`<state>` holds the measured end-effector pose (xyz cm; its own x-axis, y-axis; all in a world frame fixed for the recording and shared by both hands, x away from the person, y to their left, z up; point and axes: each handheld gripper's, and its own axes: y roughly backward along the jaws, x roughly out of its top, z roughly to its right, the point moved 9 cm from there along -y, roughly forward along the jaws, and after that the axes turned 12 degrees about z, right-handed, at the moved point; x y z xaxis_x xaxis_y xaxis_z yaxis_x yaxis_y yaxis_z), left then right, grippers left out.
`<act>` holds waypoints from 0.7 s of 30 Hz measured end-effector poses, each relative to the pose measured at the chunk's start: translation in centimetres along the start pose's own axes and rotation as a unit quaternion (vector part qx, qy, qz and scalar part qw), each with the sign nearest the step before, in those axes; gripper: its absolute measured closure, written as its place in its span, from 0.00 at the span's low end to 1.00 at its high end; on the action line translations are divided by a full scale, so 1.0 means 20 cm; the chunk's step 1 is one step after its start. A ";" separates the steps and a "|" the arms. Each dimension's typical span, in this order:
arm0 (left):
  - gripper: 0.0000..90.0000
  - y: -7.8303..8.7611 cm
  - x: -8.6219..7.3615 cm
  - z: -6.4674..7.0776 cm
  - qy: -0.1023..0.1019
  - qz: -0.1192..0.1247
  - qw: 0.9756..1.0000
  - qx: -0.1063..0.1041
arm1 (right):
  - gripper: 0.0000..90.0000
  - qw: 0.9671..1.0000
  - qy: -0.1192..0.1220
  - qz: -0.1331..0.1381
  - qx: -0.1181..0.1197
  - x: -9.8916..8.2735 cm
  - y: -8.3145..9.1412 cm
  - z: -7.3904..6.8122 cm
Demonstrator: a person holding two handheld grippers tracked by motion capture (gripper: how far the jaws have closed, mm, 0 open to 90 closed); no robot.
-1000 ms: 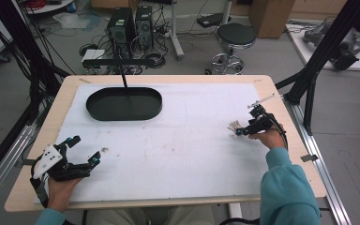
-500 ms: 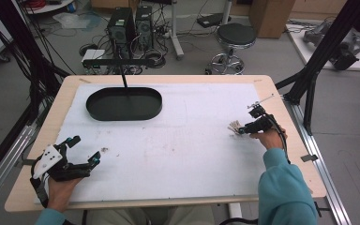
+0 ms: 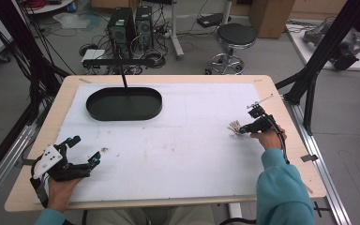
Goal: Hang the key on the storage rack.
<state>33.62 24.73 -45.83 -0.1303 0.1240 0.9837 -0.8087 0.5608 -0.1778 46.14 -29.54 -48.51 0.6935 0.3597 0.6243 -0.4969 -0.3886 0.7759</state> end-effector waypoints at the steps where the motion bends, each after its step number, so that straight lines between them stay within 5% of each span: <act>1: 0.02 0.00 0.00 0.00 0.000 0.000 1.000 0.000 | 0.82 1.000 0.000 0.000 0.000 0.00 0.00 0.00; 12: 0.02 0.00 0.00 0.00 -0.001 0.000 1.000 0.000 | 0.97 1.000 0.002 -0.011 -0.004 -0.01 -0.01 -0.01; 21: 0.02 0.00 0.00 0.00 -0.001 0.001 1.000 0.000 | 0.98 1.000 0.001 -0.015 -0.009 -0.01 -0.01 -0.01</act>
<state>33.61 24.71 -45.82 -0.1321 0.1233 0.9835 -0.8085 0.5606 -0.1789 46.07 -29.37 -48.79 0.7076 0.3724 0.6005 -0.4853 -0.3615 0.7961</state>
